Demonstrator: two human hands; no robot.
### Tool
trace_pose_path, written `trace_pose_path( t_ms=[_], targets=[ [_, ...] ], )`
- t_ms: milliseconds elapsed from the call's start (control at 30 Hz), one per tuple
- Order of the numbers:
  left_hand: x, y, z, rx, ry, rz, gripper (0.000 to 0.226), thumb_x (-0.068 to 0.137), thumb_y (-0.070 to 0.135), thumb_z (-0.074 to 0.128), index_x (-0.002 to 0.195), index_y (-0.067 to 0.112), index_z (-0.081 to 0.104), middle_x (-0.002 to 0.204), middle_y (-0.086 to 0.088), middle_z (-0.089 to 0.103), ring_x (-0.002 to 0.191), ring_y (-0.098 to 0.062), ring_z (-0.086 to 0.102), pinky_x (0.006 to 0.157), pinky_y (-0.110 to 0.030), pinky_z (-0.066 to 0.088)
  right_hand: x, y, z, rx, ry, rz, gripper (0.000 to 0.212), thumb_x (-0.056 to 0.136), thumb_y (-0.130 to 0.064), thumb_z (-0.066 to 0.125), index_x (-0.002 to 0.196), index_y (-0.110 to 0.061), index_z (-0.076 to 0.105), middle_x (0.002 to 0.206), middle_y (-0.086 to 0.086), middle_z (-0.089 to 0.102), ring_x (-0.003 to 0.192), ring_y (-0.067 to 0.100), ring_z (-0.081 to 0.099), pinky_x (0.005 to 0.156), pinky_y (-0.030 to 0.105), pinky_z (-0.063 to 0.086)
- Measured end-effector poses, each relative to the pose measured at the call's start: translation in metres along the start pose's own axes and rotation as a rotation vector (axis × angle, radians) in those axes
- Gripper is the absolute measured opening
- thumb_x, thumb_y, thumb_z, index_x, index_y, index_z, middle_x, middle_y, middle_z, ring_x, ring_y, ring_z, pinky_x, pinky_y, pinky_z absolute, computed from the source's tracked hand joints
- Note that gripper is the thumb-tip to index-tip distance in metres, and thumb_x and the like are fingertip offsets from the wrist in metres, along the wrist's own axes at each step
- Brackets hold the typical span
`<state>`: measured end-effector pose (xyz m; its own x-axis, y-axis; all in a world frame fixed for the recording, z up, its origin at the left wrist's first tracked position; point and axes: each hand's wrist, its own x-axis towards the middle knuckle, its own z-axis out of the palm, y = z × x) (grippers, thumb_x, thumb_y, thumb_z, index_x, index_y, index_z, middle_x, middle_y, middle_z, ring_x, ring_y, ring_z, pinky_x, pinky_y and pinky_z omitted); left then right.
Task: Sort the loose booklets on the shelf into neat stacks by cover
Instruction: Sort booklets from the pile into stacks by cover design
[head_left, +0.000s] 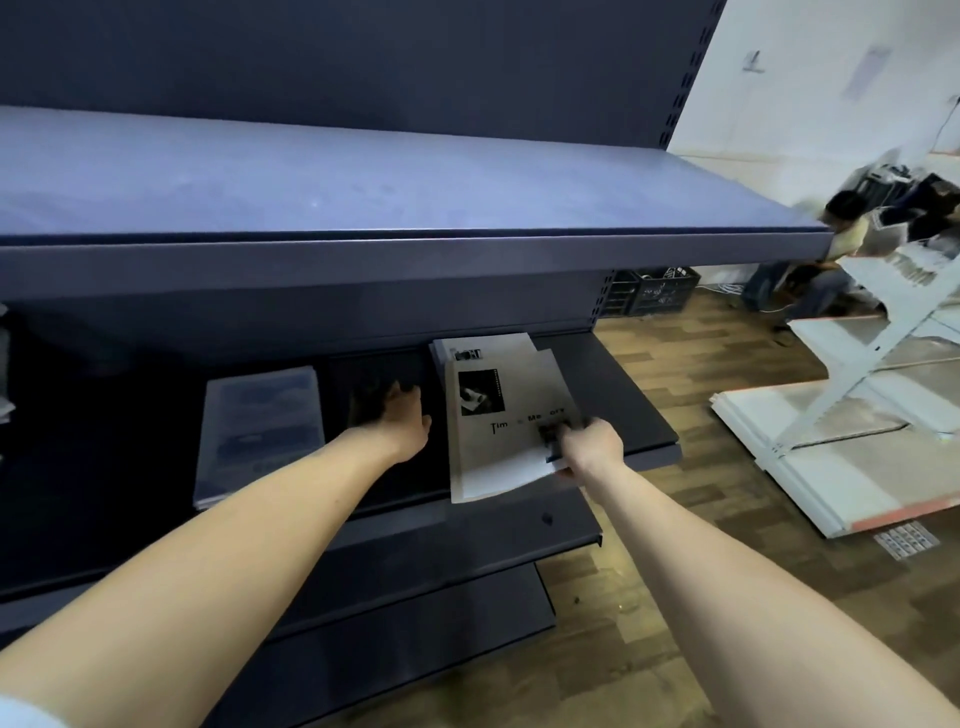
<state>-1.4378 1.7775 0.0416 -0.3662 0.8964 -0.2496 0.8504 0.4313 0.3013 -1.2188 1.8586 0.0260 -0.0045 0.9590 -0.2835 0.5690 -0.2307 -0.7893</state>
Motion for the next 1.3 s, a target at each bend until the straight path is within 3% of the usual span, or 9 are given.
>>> trace_pose_path(
  t_ms=[167,300,433,600,700,767,867,1000,1300],
  targets=[
    [0.016,0.003,0.003,-0.060,0.038,-0.058,0.056,0.106,0.025,0.037,0.154,0.003,0.017,0.162,-0.020,0.004,0.150,-0.031,0.005,0.118,-0.037,0.013,0.024,-0.011,-0.006,-0.095,-0.082,-0.082,0.039,0.088,-0.024,0.062,0.122,-0.011,0.047,0.109,0.010,0.061,0.087,0.031,0.067,0.066,0.040,0.061],
    [0.028,0.005,0.010,-0.003,0.049,-0.115,0.056,0.103,0.037,0.039,0.149,0.007,0.030,0.158,-0.019,0.022,0.146,-0.034,0.021,0.117,-0.047,0.024,0.044,-0.011,-0.004,-0.222,-0.094,-0.140,0.054,0.082,-0.022,0.070,0.129,-0.008,0.047,0.124,0.011,0.060,0.111,0.033,0.060,0.079,0.033,0.047],
    [0.034,0.018,0.013,0.022,0.045,-0.142,0.052,0.102,0.038,0.039,0.144,0.008,0.037,0.154,-0.018,0.030,0.142,-0.034,0.029,0.115,-0.045,0.028,0.060,-0.009,-0.005,-0.272,-0.106,-0.164,0.054,0.083,-0.019,0.070,0.129,-0.006,0.045,0.132,0.015,0.053,0.120,0.037,0.053,0.093,0.041,0.048],
    [0.042,0.032,0.021,0.028,0.036,-0.177,0.052,0.102,0.042,0.037,0.142,0.010,0.041,0.153,-0.017,0.033,0.142,-0.035,0.028,0.116,-0.048,0.025,0.075,-0.005,-0.006,-0.392,-0.144,-0.185,0.062,0.084,-0.019,0.072,0.135,-0.007,0.041,0.134,0.016,0.048,0.122,0.038,0.052,0.094,0.041,0.046],
    [0.047,0.038,0.026,0.022,0.031,-0.200,0.050,0.102,0.041,0.037,0.141,0.010,0.042,0.152,-0.018,0.033,0.142,-0.036,0.028,0.115,-0.049,0.025,0.081,-0.001,-0.006,-0.411,-0.163,-0.172,0.060,0.083,-0.026,0.075,0.131,-0.008,0.044,0.130,0.015,0.043,0.114,0.039,0.056,0.086,0.037,0.045],
    [0.049,0.040,0.029,0.025,0.045,-0.217,0.045,0.101,0.041,0.037,0.134,0.012,0.048,0.147,-0.017,0.039,0.137,-0.035,0.035,0.112,-0.049,0.030,0.085,0.001,-0.005,-0.418,-0.163,-0.169,0.056,0.081,-0.029,0.075,0.126,-0.008,0.051,0.126,0.015,0.045,0.106,0.037,0.059,0.080,0.033,0.046],
    [0.051,0.043,0.030,0.026,0.055,-0.233,0.038,0.100,0.041,0.039,0.121,0.013,0.053,0.134,-0.013,0.046,0.122,-0.033,0.046,0.105,-0.048,0.037,0.090,-0.001,-0.003,-0.449,-0.160,-0.181,0.054,0.081,-0.031,0.075,0.124,-0.008,0.053,0.127,0.015,0.046,0.108,0.036,0.057,0.085,0.037,0.048],
    [0.049,0.050,0.029,0.098,0.057,-0.222,0.042,0.101,0.042,0.037,0.127,0.013,0.053,0.134,-0.011,0.047,0.124,-0.033,0.045,0.104,-0.046,0.037,0.093,-0.007,0.000,-0.555,-0.127,-0.170,0.065,0.083,-0.047,0.072,0.131,-0.009,0.049,0.133,0.014,0.046,0.124,0.034,0.045,0.091,0.041,0.046],
    [0.034,0.065,0.024,0.203,0.021,-0.231,0.048,0.103,0.043,0.032,0.139,0.014,0.046,0.149,-0.013,0.038,0.137,-0.032,0.036,0.110,-0.044,0.030,0.091,-0.002,0.000,-0.649,-0.097,-0.183,0.074,0.082,-0.057,0.066,0.135,-0.010,0.047,0.136,0.011,0.045,0.127,0.030,0.040,0.095,0.037,0.042]
  ],
)
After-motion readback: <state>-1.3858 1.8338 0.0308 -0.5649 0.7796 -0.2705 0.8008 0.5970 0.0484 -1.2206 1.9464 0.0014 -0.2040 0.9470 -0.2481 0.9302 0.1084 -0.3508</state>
